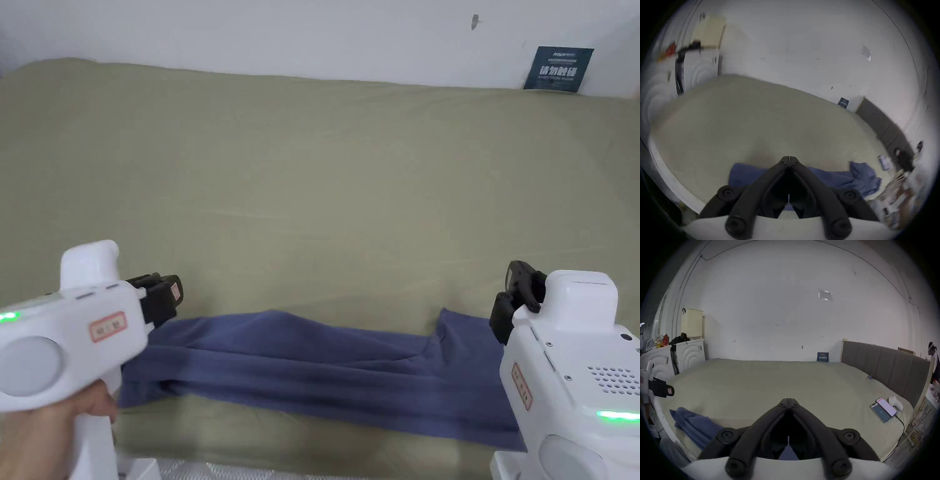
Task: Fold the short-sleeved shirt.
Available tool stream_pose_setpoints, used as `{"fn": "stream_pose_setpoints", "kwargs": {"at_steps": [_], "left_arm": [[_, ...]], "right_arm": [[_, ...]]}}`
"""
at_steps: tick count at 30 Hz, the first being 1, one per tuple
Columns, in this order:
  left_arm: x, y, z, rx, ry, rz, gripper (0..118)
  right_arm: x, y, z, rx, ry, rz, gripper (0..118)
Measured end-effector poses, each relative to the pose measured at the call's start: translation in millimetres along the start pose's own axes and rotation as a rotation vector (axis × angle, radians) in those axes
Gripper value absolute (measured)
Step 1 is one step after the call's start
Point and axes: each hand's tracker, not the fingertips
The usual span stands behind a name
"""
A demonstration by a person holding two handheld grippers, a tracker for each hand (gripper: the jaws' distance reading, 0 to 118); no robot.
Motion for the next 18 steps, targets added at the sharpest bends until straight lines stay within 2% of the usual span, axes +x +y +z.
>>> {"fn": "stream_pose_setpoints", "kwargs": {"at_steps": [2, 3, 6, 8, 9, 11, 15, 16, 17, 18], "left_arm": [[-29, 15, -2, -0.114, -0.118, 0.140, 0], [-46, 23, -6, -0.185, -0.169, 0.163, 0], [-89, 45, -11, -0.279, -0.145, 0.167, 0], [-125, 52, -21, -0.363, -0.235, 0.336, 0], [-142, 55, -25, -0.399, -0.235, 0.389, 0], [-155, 54, -32, -0.433, -0.212, 0.307, 0], [-151, 49, -27, -0.490, -0.153, 0.300, 1], [-166, 48, -36, -0.499, -0.158, 0.312, 9], [-164, 47, -36, -0.515, -0.182, 0.323, 25], [-162, 47, -35, -0.510, -0.195, 0.328, 71]], "right_arm": [[-2, -1, 2, 0.004, 0.007, 0.018, 0], [-5, -5, 3, 0.003, 0.006, 0.027, 0], [-5, -6, 7, -0.008, 0.009, 0.034, 0], [-5, -10, 8, -0.013, -0.001, 0.028, 0], [-4, -11, 8, -0.012, -0.004, 0.022, 0], [-5, -13, 8, -0.010, -0.016, 0.016, 0], [-7, -18, 3, -0.040, -0.016, 0.014, 0], [-8, -19, 2, -0.043, -0.021, 0.018, 0], [-9, -20, 1, -0.048, -0.021, 0.025, 0], [-9, -21, 2, -0.044, -0.024, 0.025, 0]]}}
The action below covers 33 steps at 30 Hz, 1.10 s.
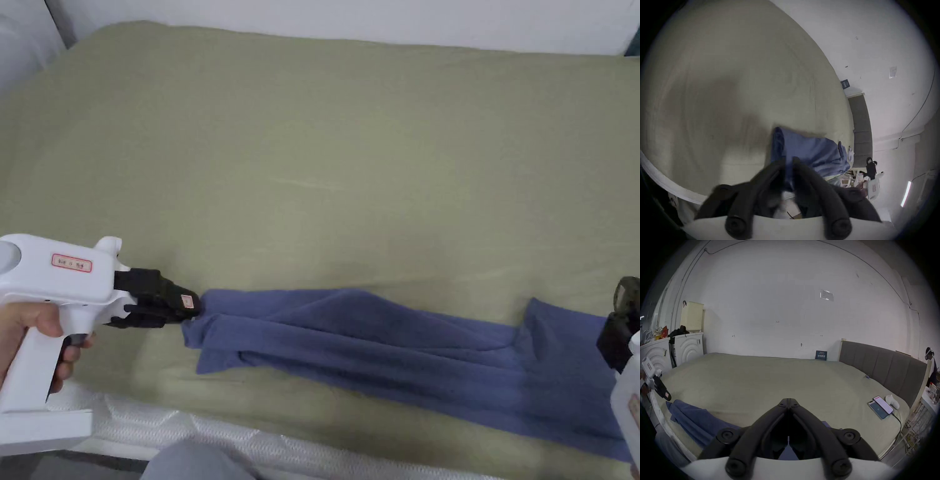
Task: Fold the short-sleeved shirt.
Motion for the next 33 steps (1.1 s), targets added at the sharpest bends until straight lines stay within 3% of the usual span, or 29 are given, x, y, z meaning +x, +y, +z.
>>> {"fn": "stream_pose_setpoints", "kwargs": {"at_steps": [1, 2, 3, 9, 10, 13, 14, 15, 16, 17, 18, 19, 24, 33], "left_arm": [[2, 0, 0, 0.001, -0.022, 0.002, 108], [-10, -2, -18, -0.007, -0.077, 0.019, 118], [-8, -3, -26, -0.012, -0.100, 0.033, 113], [-56, -35, -103, -0.091, -0.172, 0.074, 112], [-35, -7, -73, -0.106, -0.210, 0.076, 112], [-27, -10, -88, -0.119, -0.221, 0.067, 111], [-16, -9, -84, -0.117, -0.219, 0.067, 109], [-14, -9, -85, -0.109, -0.205, 0.060, 98], [-13, -7, -84, -0.099, -0.191, 0.051, 71], [-15, -5, -83, -0.084, -0.172, 0.051, 20], [-16, -4, -83, -0.059, -0.115, 0.058, 10], [-17, -3, -89, -0.058, -0.066, 0.067, 10], [-11, -5, -66, -0.016, -0.119, 0.060, 10], [-3, -16, 35, 0.142, -0.002, -0.015, 10]], "right_arm": [[-1, 0, 0, 0.008, -0.005, -0.003, 0], [-1, 0, 0, 0.011, -0.005, -0.005, 0], [-1, 1, -1, 0.012, -0.009, -0.007, 0], [0, -1, -8, -0.007, -0.009, -0.030, 0], [0, -2, -8, -0.011, -0.007, -0.030, 0], [2, -3, -9, -0.021, -0.004, -0.044, 0], [3, -3, -9, -0.020, -0.007, -0.042, 0], [3, -3, -9, -0.023, -0.007, -0.041, 0], [4, -3, -8, -0.026, -0.006, -0.045, 0], [5, -3, -8, -0.026, -0.005, -0.049, 0], [6, -2, -7, -0.026, -0.001, -0.049, 0], [6, -1, -6, -0.026, 0.001, -0.043, 0], [12, 7, -4, -0.005, 0.006, -0.042, 0], [13, 15, -6, 0.020, 0.039, -0.038, 0]]}}
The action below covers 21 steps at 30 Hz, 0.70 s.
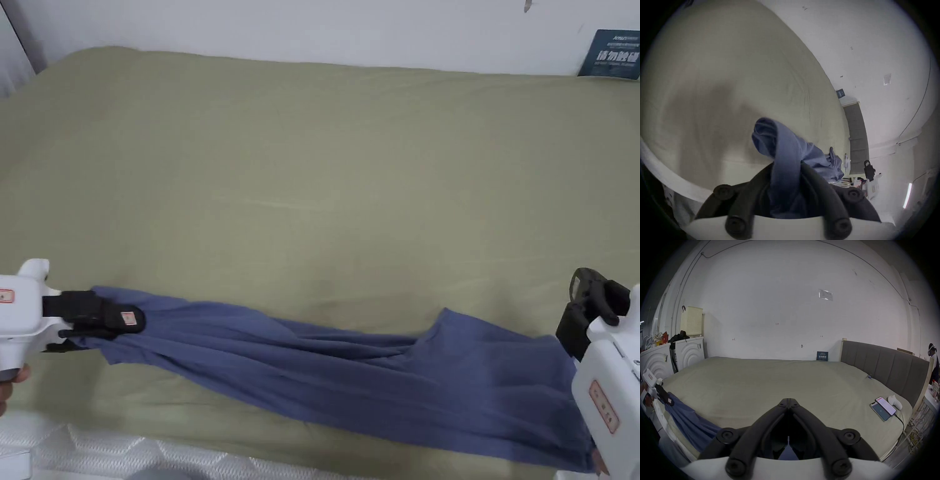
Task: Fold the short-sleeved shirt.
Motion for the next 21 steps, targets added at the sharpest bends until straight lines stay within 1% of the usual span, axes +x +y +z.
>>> {"fn": "stream_pose_setpoints", "kwargs": {"at_steps": [1, 2, 3, 5, 6, 9, 13, 15, 19, 21], "left_arm": [[4, 1, 7, 0.009, 0.005, -0.012, 10], [16, -1, 11, 0.012, 0.013, -0.053, 10], [29, -3, 12, -0.010, 0.005, -0.063, 10], [61, -9, 11, -0.021, 0.064, -0.163, 10], [77, -12, 8, -0.026, 0.086, -0.186, 10], [128, -29, -10, -0.049, 0.180, -0.361, 10], [181, -55, -50, -0.113, 0.186, -0.495, 10], [202, -68, -75, -0.125, 0.239, -0.577, 10], [235, -101, -131, -0.205, 0.282, -0.668, 10], [242, -113, -162, -0.231, 0.327, -0.710, 10]], "right_arm": [[0, 0, 0, -0.001, 0.002, -0.003, 0], [0, 0, -1, -0.003, 0.011, -0.009, 0], [0, 0, 0, -0.001, 0.012, -0.012, 0], [0, 0, 0, 0.001, 0.013, -0.014, 0], [0, 1, 1, 0.000, 0.014, -0.019, 0], [4, 2, 5, 0.004, 0.011, -0.025, 0], [12, 2, 9, 0.003, 0.002, -0.030, 0], [15, 3, 12, -0.001, -0.003, -0.030, 0], [19, 2, 16, -0.003, -0.003, -0.017, 0], [22, 1, 17, -0.004, -0.005, -0.024, 0]]}}
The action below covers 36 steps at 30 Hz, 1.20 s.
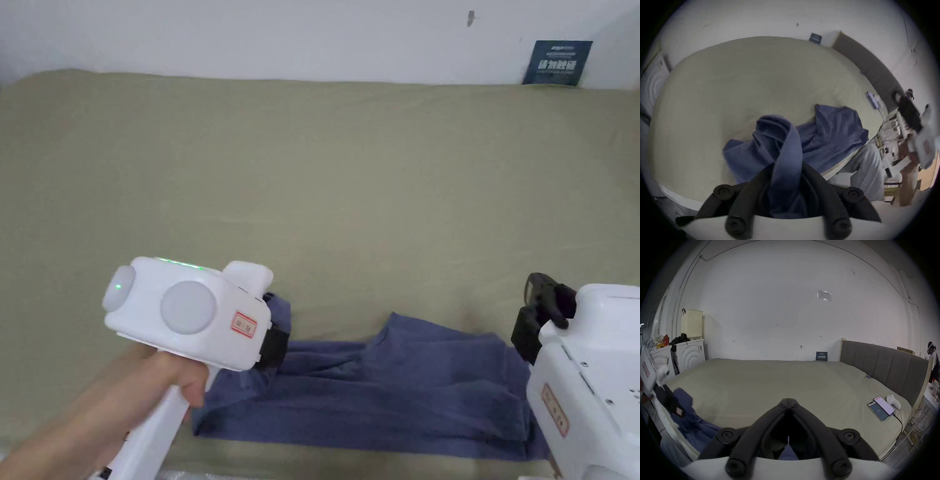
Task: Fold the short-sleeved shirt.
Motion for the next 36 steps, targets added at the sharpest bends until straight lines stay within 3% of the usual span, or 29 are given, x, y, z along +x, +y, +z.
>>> {"fn": "stream_pose_setpoints", "kwargs": {"at_steps": [3, 4, 5, 6, 7, 8, 9, 10, 14, 15, 16, 17, 18, 23, 34, 36], "left_arm": [[23, 2, -34, -0.045, -0.009, -0.021, 10], [29, 4, -44, -0.051, -0.007, -0.012, 16], [34, 4, -54, -0.058, -0.003, -0.009, 39], [35, 1, -58, -0.056, -0.004, -0.015, 92], [37, 0, -63, -0.048, -0.068, -0.040, 118], [42, 2, -65, -0.067, -0.108, -0.010, 116], [43, 2, -67, -0.047, -0.134, 0.023, 106], [22, 12, -73, 0.052, -0.184, 0.075, 105], [-14, 7, -46, 0.110, -0.300, 0.244, 100], [-28, 7, -42, 0.110, -0.311, 0.286, 86], [-29, -10, -20, 0.125, -0.336, 0.326, 63], [-42, -14, -16, 0.132, -0.360, 0.340, 24], [-52, -21, -15, 0.139, -0.360, 0.365, 0], [-77, -41, -24, 0.103, -0.355, 0.422, 0], [-7, -30, -106, -0.035, -0.557, 0.436, 0], [9, -27, -116, -0.038, -0.531, 0.413, 0]], "right_arm": [[3, -2, 1, -0.010, -0.004, -0.005, 0], [3, -2, 1, -0.013, -0.006, -0.003, 0], [4, -3, 1, -0.015, -0.007, -0.001, 0], [5, -4, 1, -0.018, -0.010, 0.000, 0], [7, -5, 1, -0.023, -0.011, -0.002, 0], [8, -6, 1, -0.027, -0.013, -0.004, 0], [8, -7, 0, -0.030, -0.015, -0.005, 0], [9, -7, 0, -0.035, -0.016, -0.008, 0], [11, -9, -2, -0.048, -0.016, -0.024, 0], [11, -9, -3, -0.050, -0.014, -0.027, 0], [10, -9, -3, -0.051, -0.014, -0.027, 0], [10, -9, -4, -0.051, -0.010, -0.030, 0], [9, -8, -5, -0.053, -0.006, -0.033, 0], [5, -8, -8, -0.064, 0.007, -0.045, 0], [6, -16, -12, -0.098, 0.001, -0.034, 0], [9, -17, -12, -0.105, 0.001, -0.036, 0]]}}
